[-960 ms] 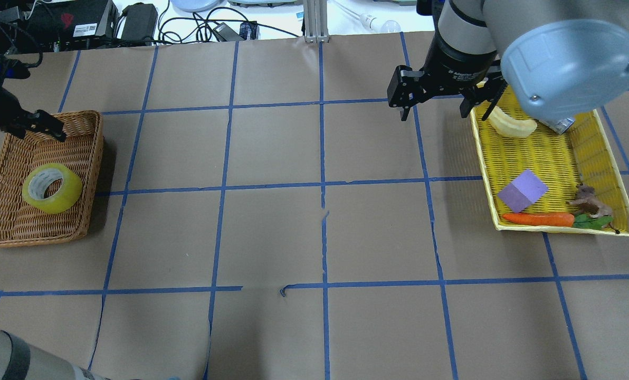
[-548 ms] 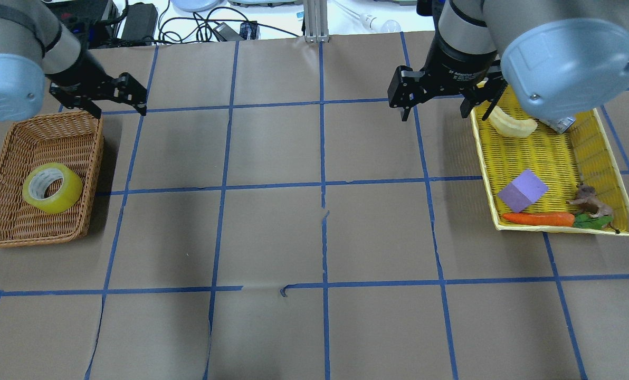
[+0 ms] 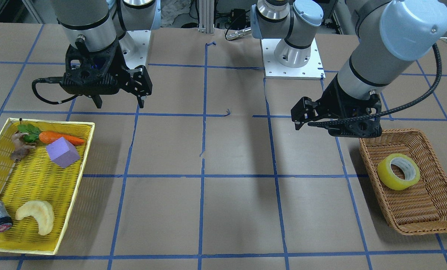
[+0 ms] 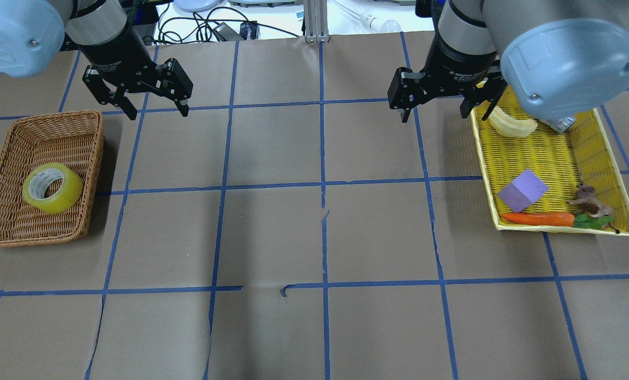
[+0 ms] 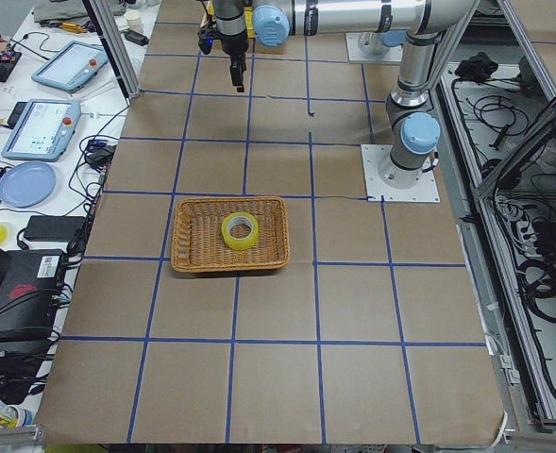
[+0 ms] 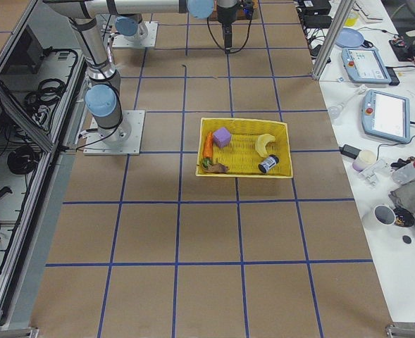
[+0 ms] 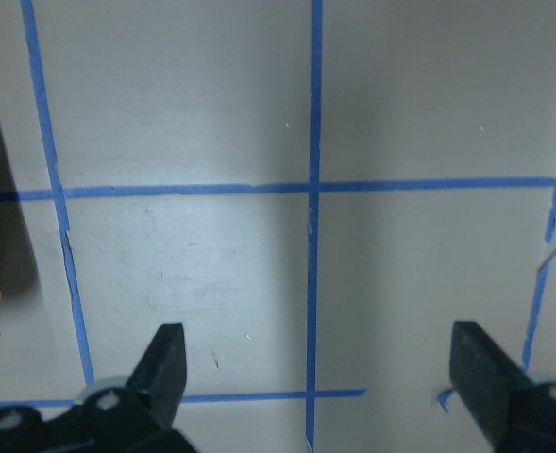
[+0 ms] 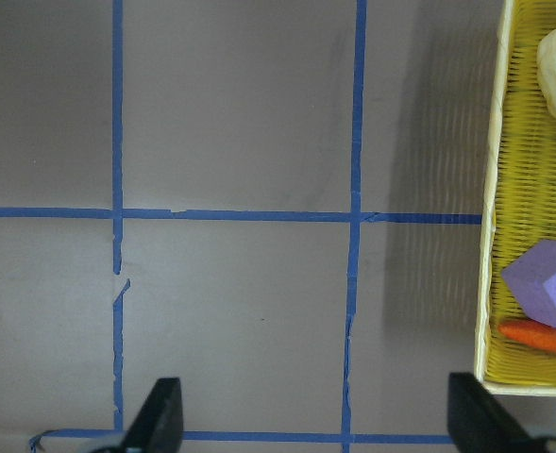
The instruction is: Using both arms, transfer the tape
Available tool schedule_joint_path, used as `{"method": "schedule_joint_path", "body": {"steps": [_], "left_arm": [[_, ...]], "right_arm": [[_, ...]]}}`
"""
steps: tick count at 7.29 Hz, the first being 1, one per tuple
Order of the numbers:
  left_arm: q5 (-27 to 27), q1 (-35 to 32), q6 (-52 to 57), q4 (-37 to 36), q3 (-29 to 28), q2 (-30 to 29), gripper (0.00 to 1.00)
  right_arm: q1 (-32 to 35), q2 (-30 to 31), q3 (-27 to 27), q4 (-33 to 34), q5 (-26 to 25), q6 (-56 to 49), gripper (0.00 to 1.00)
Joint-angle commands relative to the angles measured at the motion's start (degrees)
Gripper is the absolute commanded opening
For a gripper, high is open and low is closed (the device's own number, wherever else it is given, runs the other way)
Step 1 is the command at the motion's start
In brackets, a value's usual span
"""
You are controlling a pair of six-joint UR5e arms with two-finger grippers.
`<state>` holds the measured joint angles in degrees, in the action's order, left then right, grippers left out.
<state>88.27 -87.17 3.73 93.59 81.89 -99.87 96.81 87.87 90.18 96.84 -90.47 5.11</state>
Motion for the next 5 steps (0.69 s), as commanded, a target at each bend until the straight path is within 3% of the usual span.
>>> {"method": "schedule_joint_path", "body": {"steps": [1,5], "left_arm": [[1.71,-0.28,0.40,1.25,-0.06,0.64,1.00],[1.81,-0.37,0.40,0.72,-0.15,0.21,1.00]], "right_arm": [[-0.05,0.02,0.00,0.10,-0.06,-0.01,1.00],[-0.66,-0.24,-0.35,0.72,0.03,-0.01,1.00]]}}
